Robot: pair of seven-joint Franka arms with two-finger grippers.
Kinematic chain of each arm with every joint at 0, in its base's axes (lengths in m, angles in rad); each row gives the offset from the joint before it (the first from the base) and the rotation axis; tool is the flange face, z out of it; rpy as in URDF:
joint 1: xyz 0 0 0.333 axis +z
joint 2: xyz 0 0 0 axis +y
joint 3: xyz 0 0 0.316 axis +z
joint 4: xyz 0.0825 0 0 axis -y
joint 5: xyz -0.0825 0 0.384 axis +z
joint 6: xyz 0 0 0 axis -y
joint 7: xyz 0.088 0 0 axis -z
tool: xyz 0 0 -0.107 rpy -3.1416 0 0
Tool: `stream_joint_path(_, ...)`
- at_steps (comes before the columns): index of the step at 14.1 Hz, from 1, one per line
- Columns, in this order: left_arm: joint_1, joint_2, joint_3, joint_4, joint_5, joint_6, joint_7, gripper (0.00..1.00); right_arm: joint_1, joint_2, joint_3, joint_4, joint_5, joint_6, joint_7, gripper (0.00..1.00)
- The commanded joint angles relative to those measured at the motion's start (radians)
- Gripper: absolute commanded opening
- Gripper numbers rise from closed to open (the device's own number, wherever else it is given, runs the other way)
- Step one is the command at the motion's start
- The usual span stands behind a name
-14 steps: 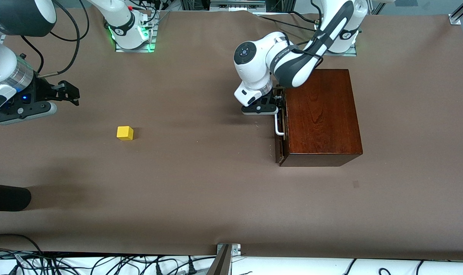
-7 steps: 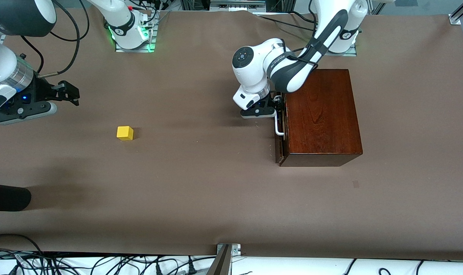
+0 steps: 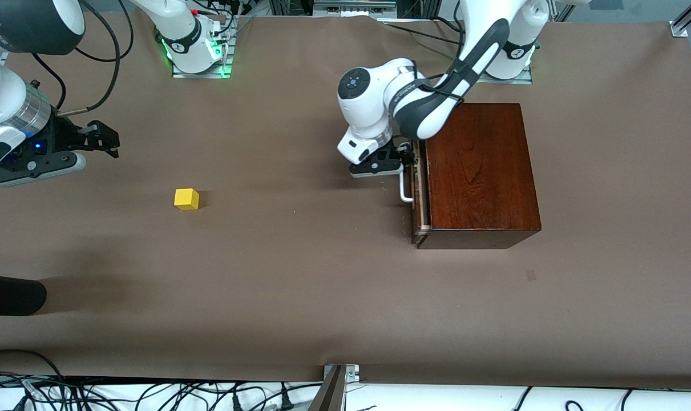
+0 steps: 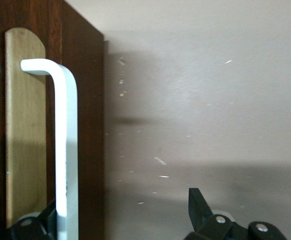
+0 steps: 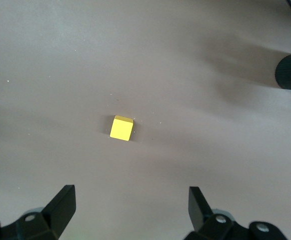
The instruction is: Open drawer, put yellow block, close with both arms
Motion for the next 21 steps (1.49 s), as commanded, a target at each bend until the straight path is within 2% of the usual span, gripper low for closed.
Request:
stream_joint_path(1,-0.055,0.123,-0.005,0.144,0.01,0.029,-0.076,1.0,0.002,0.013,0.002,0.029,-0.003,-0.016,0.004,1.0)
stream_joint_path(6,-0.078,0.153,-0.007,0.203,0.009,0.029,-0.11,1.0,0.003,0.013,0.004,0.029,0.012,-0.012,-0.008,1.0)
stream_joint_path(9,-0.078,0.153,-0.007,0.204,-0.013,0.029,-0.108,1.0,0.002,-0.002,0.002,0.017,0.113,-0.019,-0.008,1.0)
stream_joint_path(11,-0.078,0.144,-0.005,0.207,-0.011,0.026,-0.095,1.0,0.002,-0.018,0.001,-0.012,0.119,-0.016,-0.01,1.0)
stream_joint_path(13,-0.078,0.138,-0.007,0.223,-0.01,0.002,-0.085,1.0,0.002,-0.061,-0.001,-0.091,0.119,0.01,-0.01,1.0)
stream_joint_path(16,-0.078,0.129,-0.008,0.262,-0.008,-0.101,-0.018,1.0,0.002,-0.13,-0.004,-0.261,0.118,0.106,-0.01,1.0)
stream_joint_path(21,-0.081,0.089,-0.013,0.345,-0.011,-0.289,0.094,1.0,0.0,-0.139,-0.021,-0.524,0.113,0.389,0.006,1.0)
